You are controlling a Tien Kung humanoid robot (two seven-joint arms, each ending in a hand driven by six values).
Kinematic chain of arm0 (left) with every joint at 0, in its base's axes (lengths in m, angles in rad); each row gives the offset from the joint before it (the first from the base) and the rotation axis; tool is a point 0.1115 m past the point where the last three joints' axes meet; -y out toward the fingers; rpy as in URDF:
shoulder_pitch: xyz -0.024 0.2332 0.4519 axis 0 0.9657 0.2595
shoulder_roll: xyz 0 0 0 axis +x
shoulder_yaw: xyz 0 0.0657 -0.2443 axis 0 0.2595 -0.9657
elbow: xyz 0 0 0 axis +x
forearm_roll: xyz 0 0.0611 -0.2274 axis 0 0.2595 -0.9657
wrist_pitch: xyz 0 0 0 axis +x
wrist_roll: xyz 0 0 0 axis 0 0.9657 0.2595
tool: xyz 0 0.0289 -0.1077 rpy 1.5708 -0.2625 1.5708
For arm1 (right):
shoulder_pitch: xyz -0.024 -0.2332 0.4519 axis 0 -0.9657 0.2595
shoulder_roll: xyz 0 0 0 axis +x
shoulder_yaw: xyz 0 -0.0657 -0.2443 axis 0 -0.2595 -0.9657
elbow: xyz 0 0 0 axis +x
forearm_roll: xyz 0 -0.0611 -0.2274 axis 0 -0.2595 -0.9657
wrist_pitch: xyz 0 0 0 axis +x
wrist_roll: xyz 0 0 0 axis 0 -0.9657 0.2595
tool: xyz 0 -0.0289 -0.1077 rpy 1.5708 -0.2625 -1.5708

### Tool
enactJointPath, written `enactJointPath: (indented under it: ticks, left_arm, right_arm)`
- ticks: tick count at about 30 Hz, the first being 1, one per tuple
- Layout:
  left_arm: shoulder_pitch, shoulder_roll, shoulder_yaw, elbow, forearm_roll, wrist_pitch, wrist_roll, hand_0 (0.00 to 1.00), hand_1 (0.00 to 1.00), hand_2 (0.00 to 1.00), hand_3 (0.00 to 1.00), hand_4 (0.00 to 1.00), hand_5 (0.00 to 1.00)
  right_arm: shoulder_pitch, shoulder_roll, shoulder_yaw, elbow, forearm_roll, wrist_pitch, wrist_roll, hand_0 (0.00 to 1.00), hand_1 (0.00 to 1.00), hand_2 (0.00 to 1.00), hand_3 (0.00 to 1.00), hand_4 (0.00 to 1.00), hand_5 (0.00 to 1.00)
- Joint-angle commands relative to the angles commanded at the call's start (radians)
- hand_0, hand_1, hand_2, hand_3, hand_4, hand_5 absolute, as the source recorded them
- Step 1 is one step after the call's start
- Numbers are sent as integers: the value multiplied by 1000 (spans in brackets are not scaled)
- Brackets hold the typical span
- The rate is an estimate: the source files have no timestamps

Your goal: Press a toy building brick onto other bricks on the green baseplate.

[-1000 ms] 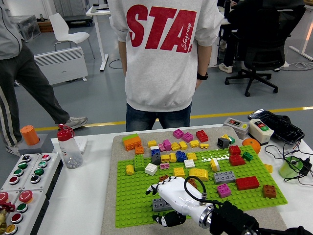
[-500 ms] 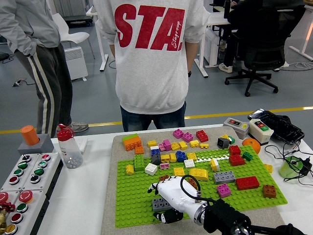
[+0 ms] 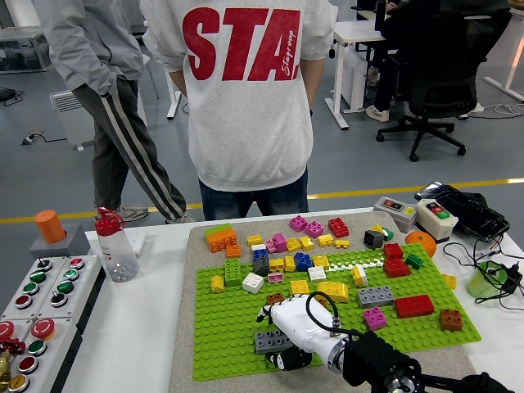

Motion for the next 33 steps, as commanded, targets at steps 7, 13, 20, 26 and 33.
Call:
enactJointPath:
  ticks: [7,13,20,26,33]
  left_arm:
    - [4,-1,-2,0,4,0,1,660,684,682,578,296,998]
    - [7,-2,-4,0,9,0,2,659,684,682,579,295,998]
    - [8,-3,-3,0,9,0,2,660,684,682,578,295,998]
    - [6,-2,-1,0,5,0,0,660,684,682,579,294,998]
    - [3,-1,-2,0,2,0,-1,660,684,680,579,294,998]
  right_arm:
    - [-2,0,-3,-13,-4,-1,2,705,635,610,683,723,261]
    - [-6,0,-5,-21,-7,-9,7,657,594,573,658,709,248]
    - [-9,1,-5,-29,-14,-26,15,629,565,554,638,689,233]
    - [-9,0,-2,-32,-22,-37,22,600,537,535,616,646,191]
    - [-9,-9,3,-28,-24,-46,29,583,526,526,603,628,187]
